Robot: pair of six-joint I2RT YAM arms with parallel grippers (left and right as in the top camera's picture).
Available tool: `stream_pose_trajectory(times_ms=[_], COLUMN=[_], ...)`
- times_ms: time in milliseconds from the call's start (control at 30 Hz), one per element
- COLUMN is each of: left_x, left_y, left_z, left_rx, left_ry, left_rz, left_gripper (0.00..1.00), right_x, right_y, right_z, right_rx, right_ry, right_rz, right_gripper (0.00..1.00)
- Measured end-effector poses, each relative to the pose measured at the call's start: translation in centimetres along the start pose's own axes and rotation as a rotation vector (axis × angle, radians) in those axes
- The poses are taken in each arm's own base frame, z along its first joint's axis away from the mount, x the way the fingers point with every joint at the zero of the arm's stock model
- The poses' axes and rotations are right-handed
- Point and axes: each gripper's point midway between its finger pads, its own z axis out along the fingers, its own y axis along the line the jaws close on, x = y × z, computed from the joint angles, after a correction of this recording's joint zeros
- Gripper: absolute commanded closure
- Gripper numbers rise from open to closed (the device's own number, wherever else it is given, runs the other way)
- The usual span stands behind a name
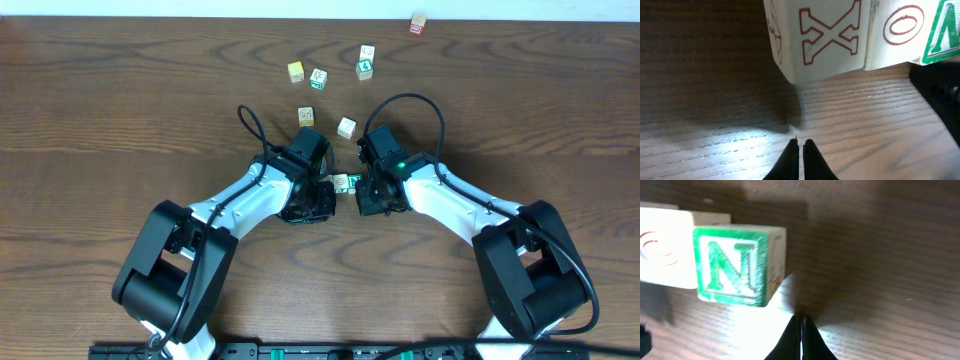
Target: Lift 3 blocks
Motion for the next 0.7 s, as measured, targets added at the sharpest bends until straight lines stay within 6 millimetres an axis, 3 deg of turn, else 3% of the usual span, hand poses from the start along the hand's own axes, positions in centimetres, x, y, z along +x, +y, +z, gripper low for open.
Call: stream_pose_trajectory(times_ms=[233,700], left_x=[-0.9,-2.9], left_y=[1.2,3.6], left_z=[-0.3,-1.3], left_rx=[-0.025,-0.036], left_ry=[-0.028,-0.068], left_rz=[-0.027,-0.105], left_gripper=[0.93,0.93], right_x=[0.3,-1.4], right_y=[1.0,1.6], right_z=[0.0,0.0], right_rx=[-0.057,-0.082], right_ry=[0.019,-0.053], right_rz=[0.004,-0.004], right_gripper=[0.99,0.99])
